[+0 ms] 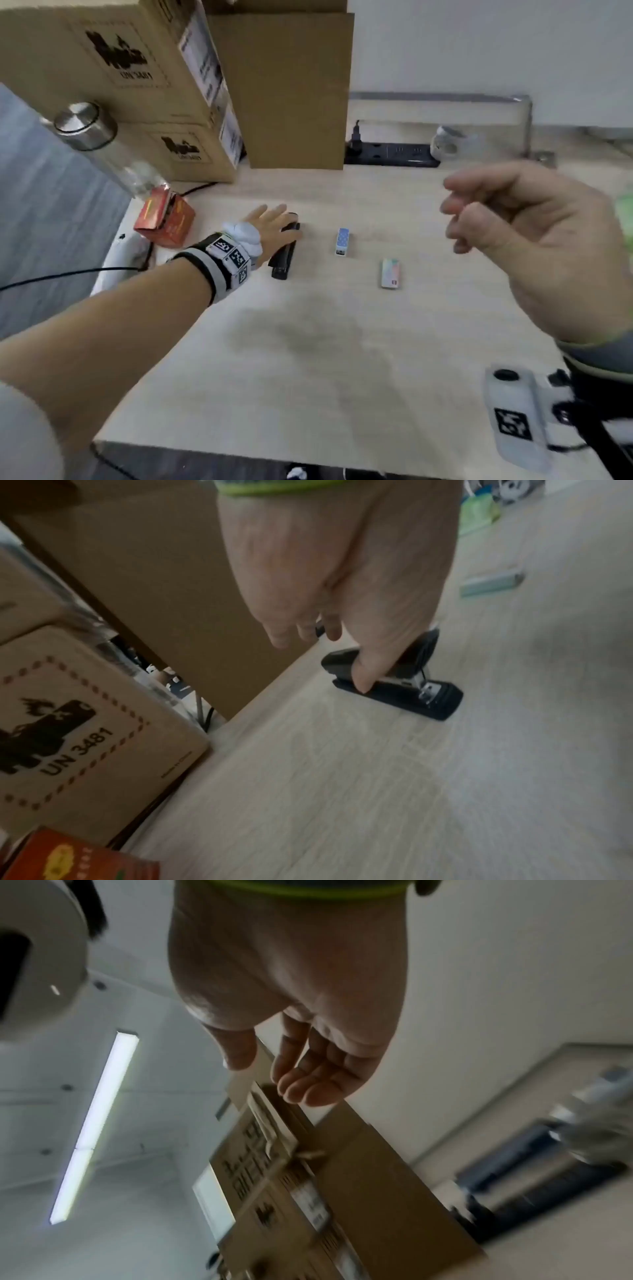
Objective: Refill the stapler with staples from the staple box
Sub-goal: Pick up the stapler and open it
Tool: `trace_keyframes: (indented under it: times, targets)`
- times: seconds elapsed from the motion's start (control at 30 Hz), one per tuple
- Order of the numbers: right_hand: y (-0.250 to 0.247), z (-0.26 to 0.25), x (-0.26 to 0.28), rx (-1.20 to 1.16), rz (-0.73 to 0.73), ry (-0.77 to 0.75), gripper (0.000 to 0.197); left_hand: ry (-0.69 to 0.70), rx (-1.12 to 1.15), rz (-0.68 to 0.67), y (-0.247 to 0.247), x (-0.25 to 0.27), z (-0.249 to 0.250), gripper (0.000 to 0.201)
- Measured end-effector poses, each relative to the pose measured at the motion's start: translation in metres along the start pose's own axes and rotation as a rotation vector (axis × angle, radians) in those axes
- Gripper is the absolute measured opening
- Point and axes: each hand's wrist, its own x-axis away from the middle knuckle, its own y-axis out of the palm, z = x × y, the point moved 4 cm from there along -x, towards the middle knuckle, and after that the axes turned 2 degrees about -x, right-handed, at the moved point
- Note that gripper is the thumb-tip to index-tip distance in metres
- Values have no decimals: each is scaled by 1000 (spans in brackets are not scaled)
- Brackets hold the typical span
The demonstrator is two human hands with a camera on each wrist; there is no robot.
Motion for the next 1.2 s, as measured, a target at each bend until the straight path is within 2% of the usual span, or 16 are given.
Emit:
trace_keyframes:
  times: [0.13,0.23,0.3,0.37,0.5,0.57,0.63,0.73,0.8,0.93,1.13,1.2]
  targets:
    - [10,72,18,190,42,243,18,40,-97,58,10,-18,4,50]
    - [6,116,42,255,54,361,17,46,-119,102,14,-18,10,33]
    - [4,135,56,286,62,424,19,18,-68,159,8,-8,17,25]
    - [10,147,68,356,40,455,28,-5,62,212,-1,6,30,26]
    - [40,164,83,582,-224,522,67,-23,331,216,-12,31,73,27]
    - [57,168,88,667,-368,513,74,-41,433,224,-15,40,93,26]
    - [68,169,92,739,-436,485,62,-57,509,243,-14,44,107,24]
    - [68,170,92,787,-420,464,40,-62,578,240,-8,49,119,22]
    - [66,176,95,813,-444,488,33,-86,676,270,-5,56,120,21]
    - [48,191,105,800,-407,584,31,-245,1089,353,1,69,102,18]
    - [43,201,112,798,-371,523,32,-374,1567,396,27,79,86,19]
    - [43,206,112,814,-351,490,32,-426,1725,343,44,80,82,20]
